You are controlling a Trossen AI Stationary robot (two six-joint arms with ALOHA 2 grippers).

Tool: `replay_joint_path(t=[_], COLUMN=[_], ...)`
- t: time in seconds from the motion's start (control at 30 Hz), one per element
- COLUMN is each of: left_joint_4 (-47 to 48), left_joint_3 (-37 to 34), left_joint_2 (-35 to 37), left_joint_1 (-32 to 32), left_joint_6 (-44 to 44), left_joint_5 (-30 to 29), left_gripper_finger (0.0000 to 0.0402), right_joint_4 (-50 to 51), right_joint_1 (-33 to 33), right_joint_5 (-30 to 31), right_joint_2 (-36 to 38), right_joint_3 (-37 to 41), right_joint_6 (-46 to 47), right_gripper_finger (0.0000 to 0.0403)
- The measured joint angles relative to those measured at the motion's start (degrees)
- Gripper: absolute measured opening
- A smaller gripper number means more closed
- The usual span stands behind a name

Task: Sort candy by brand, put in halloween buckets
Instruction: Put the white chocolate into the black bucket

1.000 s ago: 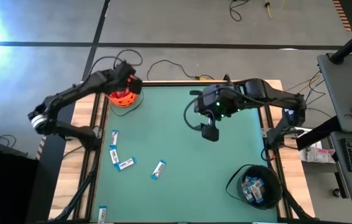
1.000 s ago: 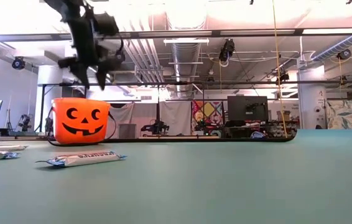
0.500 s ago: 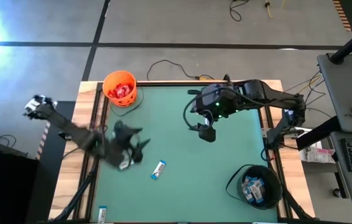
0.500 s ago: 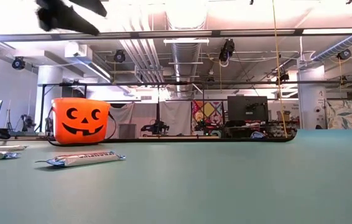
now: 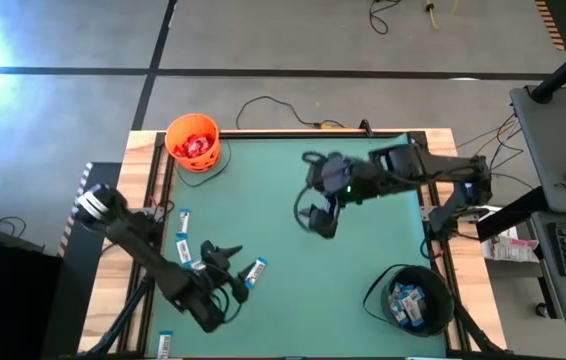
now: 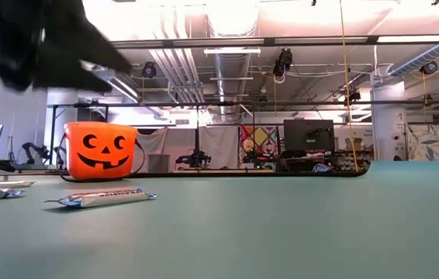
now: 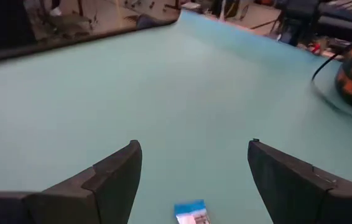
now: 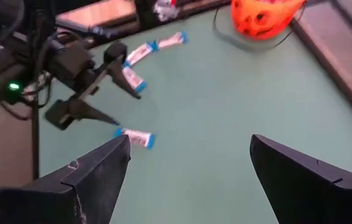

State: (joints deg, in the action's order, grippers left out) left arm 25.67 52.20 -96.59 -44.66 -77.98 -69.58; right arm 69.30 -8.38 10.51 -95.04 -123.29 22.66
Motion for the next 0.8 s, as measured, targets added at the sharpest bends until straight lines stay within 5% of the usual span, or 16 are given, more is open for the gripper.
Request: replay_joint_path(t=[0.17, 0.4, 0.8], left_joint_4=[0.1, 0.8, 11.1], left_joint_3=[3.6, 10.5, 11.7], left_joint_2=[-10.2, -22.7, -30.0], left_joint_1=[-1.6, -2.8, -1.6], left_joint_6=[-10.0, -11.1, -28.4], left_joint_5=[-0.1, 0.1, 2.3], left_gripper_finger=[0.0274, 0.0274, 0.0274], right_joint_4=[-2.3, -8.3, -12.1], right_joint_1=[-4.1, -5.7, -8.9], right_joint_5=[0.0, 1.6, -0.4], right_joint_2=[0.0, 0.0, 0.0], right_joint_3=[4.9, 11.0, 17.5], right_joint_6=[5.6, 6.9, 11.1], right_gripper_finger=[0.0325, 0.0325, 0.0325])
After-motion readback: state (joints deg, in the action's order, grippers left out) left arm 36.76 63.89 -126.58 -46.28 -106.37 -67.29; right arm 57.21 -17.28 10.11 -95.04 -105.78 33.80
